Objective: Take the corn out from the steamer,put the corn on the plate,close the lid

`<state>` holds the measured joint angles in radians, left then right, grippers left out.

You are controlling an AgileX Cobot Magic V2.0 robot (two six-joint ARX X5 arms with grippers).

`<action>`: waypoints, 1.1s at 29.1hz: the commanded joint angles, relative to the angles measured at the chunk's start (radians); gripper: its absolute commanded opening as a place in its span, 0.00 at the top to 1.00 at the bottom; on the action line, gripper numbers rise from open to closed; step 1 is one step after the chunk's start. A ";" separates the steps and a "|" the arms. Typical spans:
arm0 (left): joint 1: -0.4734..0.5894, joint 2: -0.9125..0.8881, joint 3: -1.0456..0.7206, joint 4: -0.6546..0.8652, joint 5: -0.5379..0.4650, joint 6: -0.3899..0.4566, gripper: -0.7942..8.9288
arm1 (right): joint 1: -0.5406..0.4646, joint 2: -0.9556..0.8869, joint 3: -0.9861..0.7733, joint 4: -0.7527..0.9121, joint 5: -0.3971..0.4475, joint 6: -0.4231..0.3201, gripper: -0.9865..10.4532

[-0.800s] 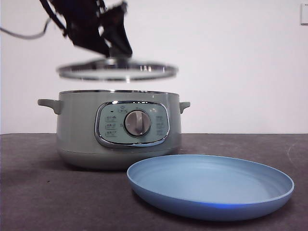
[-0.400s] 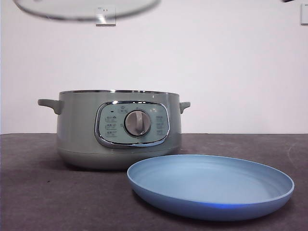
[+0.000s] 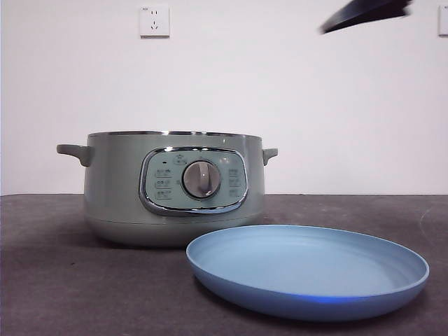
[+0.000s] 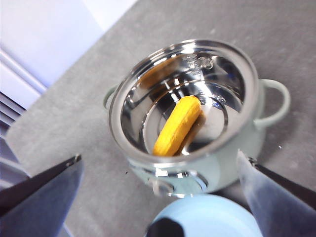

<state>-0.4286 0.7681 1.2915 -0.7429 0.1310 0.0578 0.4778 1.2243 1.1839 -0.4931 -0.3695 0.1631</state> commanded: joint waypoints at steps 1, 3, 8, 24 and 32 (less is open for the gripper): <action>-0.003 -0.049 0.006 -0.011 -0.005 -0.012 0.93 | 0.067 0.131 0.101 0.012 0.067 0.019 0.37; -0.003 -0.074 0.006 -0.048 -0.010 -0.013 0.93 | 0.105 0.220 0.180 0.008 0.108 0.022 0.37; -0.003 -0.124 0.006 -0.122 -0.025 -0.013 0.93 | 0.174 0.465 0.422 -0.065 0.216 0.020 0.37; -0.003 -0.167 0.006 -0.195 -0.024 -0.011 0.93 | 0.218 0.958 0.706 -0.119 0.324 0.031 0.39; -0.003 -0.167 0.006 -0.195 -0.024 -0.009 0.93 | 0.218 1.020 0.706 -0.121 0.328 0.044 0.41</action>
<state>-0.4286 0.6121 1.2900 -0.9840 0.1062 0.0517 0.6941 2.2303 1.8896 -0.6113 -0.0433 0.1940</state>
